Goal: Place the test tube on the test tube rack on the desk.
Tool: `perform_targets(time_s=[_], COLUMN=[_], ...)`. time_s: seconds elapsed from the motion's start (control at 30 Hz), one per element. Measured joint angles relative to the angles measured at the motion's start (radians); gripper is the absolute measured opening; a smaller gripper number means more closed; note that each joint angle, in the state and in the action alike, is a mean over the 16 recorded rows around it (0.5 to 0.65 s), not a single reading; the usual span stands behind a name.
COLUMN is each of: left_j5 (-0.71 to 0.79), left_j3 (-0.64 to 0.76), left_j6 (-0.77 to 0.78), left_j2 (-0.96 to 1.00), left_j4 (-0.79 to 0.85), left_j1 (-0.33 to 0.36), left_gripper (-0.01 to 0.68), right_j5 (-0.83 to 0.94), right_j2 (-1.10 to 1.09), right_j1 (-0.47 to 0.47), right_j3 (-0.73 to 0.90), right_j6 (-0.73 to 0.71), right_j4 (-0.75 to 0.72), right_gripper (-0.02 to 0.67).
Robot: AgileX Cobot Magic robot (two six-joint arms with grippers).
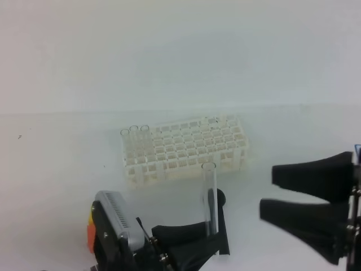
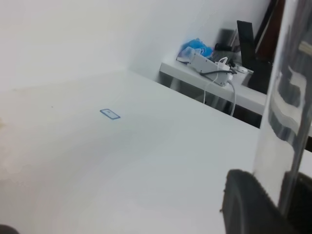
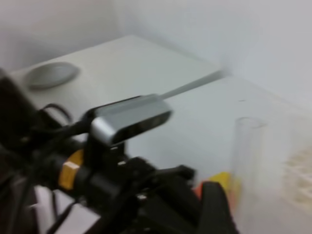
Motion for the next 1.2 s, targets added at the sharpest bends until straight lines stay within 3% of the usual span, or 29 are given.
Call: perform_targets(time_s=[0.33,1.2], left_j5=[-0.017,0.001], left_j3=[0.018,0.018], left_j6=[-0.01,-0.069], left_j2=[0.0,0.0], left_j4=[0.032,0.061], left_j1=[0.0,0.0], left_gripper=[0.092,0.085], right_j5=[0.15,0.328], right_j2=[0.145,0.352], right_j1=[0.0,0.0], right_j3=[-0.001,-0.084], right_j6=[-0.159,-0.228], right_j4=[0.098,0.121], right_gripper=[0.446,0.429])
